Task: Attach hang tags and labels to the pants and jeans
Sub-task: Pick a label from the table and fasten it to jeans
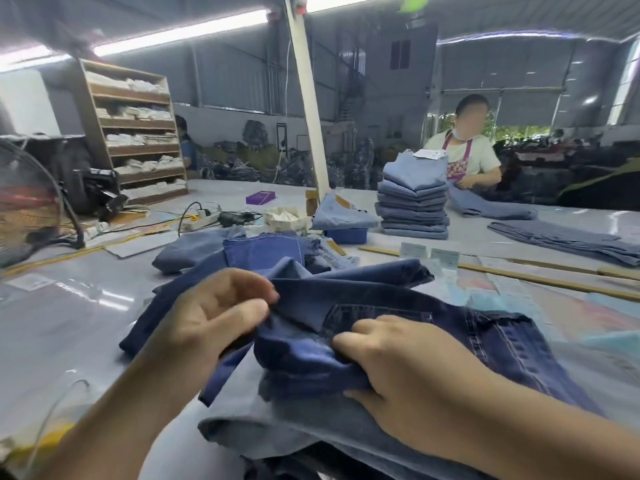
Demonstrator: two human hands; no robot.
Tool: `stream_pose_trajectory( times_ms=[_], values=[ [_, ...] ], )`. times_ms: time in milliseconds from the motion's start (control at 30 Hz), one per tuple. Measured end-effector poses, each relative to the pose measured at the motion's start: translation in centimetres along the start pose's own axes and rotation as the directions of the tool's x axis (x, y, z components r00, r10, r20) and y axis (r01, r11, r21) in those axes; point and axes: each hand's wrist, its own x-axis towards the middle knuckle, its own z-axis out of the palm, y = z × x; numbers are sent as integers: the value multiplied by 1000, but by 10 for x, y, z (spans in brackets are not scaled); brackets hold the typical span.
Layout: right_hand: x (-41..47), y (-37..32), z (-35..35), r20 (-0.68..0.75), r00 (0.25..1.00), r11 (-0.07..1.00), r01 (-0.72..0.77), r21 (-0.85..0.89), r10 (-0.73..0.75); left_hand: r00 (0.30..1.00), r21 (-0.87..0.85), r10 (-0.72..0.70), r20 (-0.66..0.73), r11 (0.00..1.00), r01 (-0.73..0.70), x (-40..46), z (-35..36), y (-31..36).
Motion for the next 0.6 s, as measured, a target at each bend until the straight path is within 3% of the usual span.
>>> stream_pose_trajectory(
  times_ms=[67, 100, 167, 233, 300, 367, 433, 500, 600],
  values=[
    [1, -4, 4, 38, 999, 999, 31, -44, -29, 974, 232, 63, -217, 973, -11, 11, -2, -15],
    [2, -6, 5, 70, 997, 996, 48, -73, -43, 974, 318, 82, -210, 948, -11, 17, -2, -18],
    [3, -10, 8, 127, 990, 990, 79, -117, -64, 998, 455, 69, -11, 889, -56, 27, -4, -19],
    [4, -10, 8, 171, 979, 986, 126, -106, -107, 977, 551, 21, 214, 823, -138, 33, -8, -15],
    [5, -6, 1, 246, 961, 992, 118, 42, -125, 955, 589, 5, 297, 786, -187, 38, -10, -13],
    [9, 5, -17, 312, 950, 935, -135, 328, 28, 946, 531, -50, 321, 836, -136, 40, -11, -16],
    [17, 21, -30, 300, 926, 843, -343, 414, 229, 891, 324, -183, 415, 945, 43, 39, -13, -22],
    [30, 37, -35, 207, 890, 850, -452, 272, 407, 846, 139, -204, 492, 978, 155, 36, -15, -27],
    [49, 48, -26, -65, 864, 864, -502, -43, 499, 913, 71, -209, 351, 978, 196, 38, -9, -30]
  ],
)
